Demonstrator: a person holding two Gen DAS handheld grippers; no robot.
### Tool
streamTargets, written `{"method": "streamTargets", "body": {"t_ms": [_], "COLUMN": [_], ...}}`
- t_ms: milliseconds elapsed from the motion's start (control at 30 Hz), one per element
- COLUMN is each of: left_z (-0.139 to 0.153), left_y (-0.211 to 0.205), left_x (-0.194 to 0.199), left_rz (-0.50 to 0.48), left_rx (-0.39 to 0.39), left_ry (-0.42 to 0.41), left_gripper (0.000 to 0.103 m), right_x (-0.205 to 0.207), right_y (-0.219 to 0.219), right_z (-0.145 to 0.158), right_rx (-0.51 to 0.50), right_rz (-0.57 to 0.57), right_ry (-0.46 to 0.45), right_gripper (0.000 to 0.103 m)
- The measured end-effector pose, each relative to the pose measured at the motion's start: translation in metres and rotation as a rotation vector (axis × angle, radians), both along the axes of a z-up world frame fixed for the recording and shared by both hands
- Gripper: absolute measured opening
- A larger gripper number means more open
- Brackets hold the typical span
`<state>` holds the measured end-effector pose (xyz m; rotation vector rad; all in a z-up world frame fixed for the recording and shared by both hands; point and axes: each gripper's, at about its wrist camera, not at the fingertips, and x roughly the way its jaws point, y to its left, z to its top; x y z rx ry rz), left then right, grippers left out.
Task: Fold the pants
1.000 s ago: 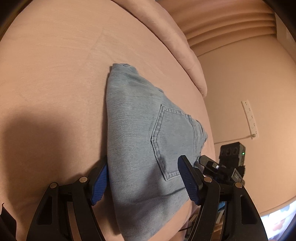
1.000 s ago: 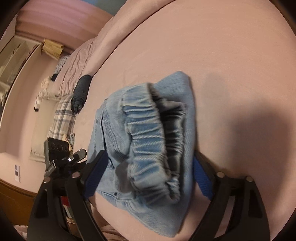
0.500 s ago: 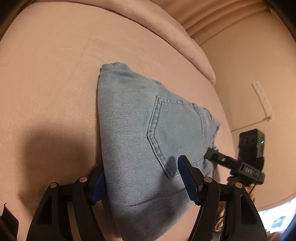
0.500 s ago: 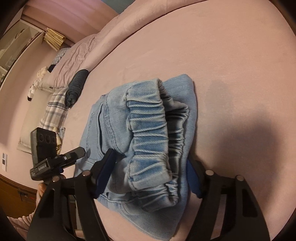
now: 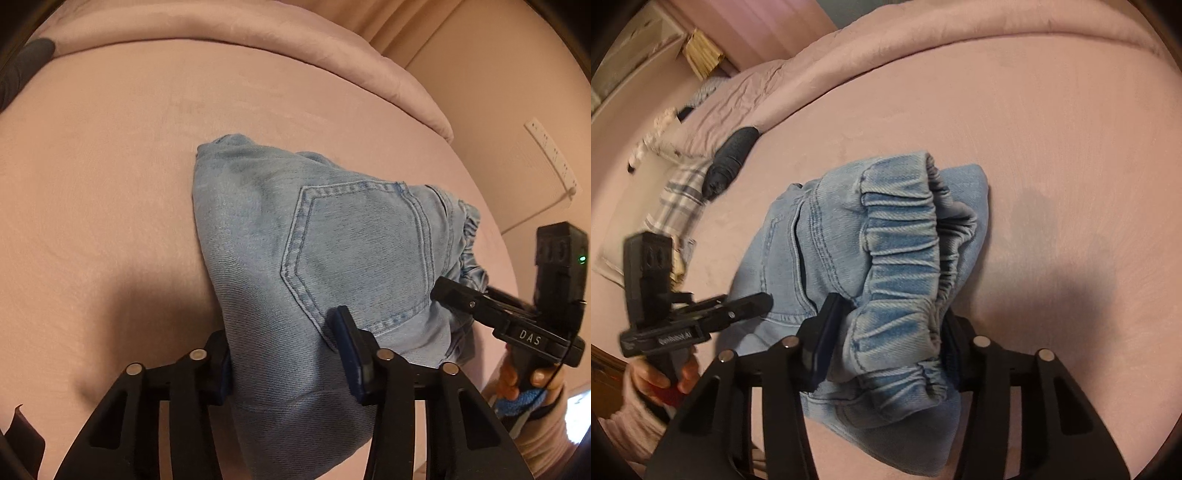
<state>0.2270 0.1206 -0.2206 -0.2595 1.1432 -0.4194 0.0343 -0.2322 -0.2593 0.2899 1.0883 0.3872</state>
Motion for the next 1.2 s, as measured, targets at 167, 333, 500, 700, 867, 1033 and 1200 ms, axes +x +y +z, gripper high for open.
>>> {"method": "streamTargets", "body": {"t_ms": [167, 333, 500, 700, 867, 1033, 1200], "left_z": [0.004, 0.011, 0.018, 0.020, 0.023, 0.027, 0.030], "left_y": [-0.004, -0.009, -0.006, -0.002, 0.000, -0.001, 0.004], "left_x": [0.000, 0.000, -0.008, -0.011, -0.012, -0.013, -0.017], "left_rz": [-0.010, -0.015, -0.018, -0.010, 0.004, 0.016, 0.029], "left_rx": [0.050, 0.076, 0.090, 0.092, 0.088, 0.093, 0.091], "left_ry": [-0.031, -0.062, -0.084, -0.090, -0.095, -0.104, -0.112], "left_gripper": [0.036, 0.027, 0.024, 0.023, 0.022, 0.022, 0.022], "right_x": [-0.001, -0.006, -0.010, -0.014, -0.017, -0.020, -0.023], "right_y": [0.009, 0.013, 0.017, 0.027, 0.034, 0.040, 0.040], "right_z": [0.009, 0.020, 0.036, 0.048, 0.052, 0.056, 0.059], "right_rx": [-0.088, -0.128, -0.126, -0.134, -0.138, -0.137, -0.132], "right_rz": [0.007, 0.002, 0.003, 0.023, 0.036, 0.052, 0.062], "right_ry": [-0.041, -0.092, -0.141, -0.180, -0.196, -0.211, -0.221], "right_gripper": [0.043, 0.039, 0.035, 0.033, 0.033, 0.032, 0.032]}}
